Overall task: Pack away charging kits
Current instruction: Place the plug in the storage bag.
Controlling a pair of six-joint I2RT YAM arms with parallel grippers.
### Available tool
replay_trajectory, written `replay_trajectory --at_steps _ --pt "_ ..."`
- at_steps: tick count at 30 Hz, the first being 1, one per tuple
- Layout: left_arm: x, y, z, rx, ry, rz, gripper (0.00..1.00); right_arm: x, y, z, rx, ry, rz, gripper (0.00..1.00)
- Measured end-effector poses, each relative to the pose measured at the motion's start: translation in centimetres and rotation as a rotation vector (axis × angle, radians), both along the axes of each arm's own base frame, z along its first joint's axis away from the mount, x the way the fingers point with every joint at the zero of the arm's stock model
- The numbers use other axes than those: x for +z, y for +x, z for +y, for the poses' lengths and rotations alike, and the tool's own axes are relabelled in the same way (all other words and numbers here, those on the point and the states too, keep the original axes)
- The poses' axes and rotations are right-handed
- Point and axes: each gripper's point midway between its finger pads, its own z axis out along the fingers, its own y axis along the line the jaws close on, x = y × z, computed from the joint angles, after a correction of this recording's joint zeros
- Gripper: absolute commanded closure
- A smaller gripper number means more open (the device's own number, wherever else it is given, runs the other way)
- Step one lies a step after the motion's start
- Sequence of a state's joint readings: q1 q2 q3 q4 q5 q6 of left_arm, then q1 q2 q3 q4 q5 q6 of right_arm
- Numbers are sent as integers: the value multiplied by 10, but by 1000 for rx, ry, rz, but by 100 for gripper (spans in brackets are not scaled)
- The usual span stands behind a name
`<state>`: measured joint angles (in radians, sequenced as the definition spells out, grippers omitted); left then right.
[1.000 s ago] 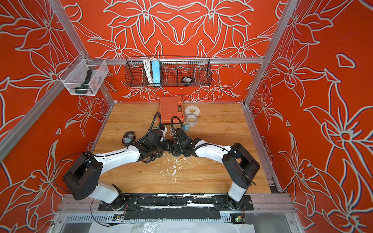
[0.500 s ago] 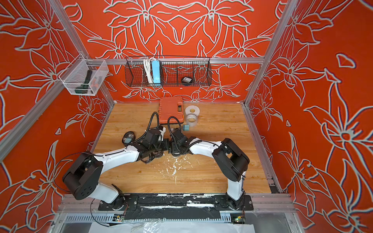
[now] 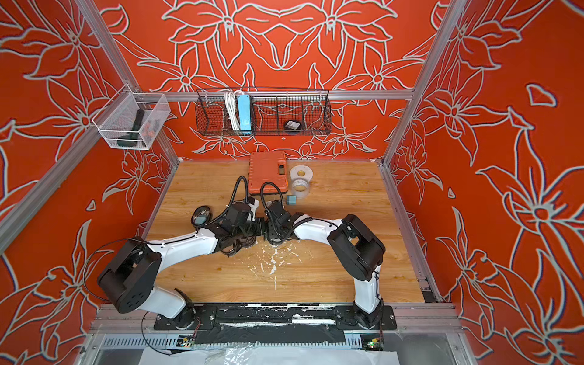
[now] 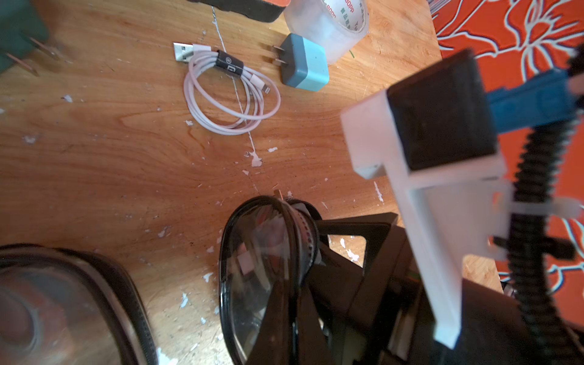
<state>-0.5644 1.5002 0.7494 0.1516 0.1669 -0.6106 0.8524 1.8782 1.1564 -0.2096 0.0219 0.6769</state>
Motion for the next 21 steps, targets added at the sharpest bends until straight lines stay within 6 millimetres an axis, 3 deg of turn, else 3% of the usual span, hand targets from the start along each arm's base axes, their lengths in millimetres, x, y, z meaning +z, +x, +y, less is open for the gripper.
replay_trajectory --at_steps 6,16,21 --pt "0 2 2 13 9 -6 100 2 -3 3 7 21 16 72" --pt "1 5 4 26 11 -23 100 7 -13 8 32 35 35 46" --pt "2 5 4 25 8 -26 100 15 -15 5 32 38 28 38"
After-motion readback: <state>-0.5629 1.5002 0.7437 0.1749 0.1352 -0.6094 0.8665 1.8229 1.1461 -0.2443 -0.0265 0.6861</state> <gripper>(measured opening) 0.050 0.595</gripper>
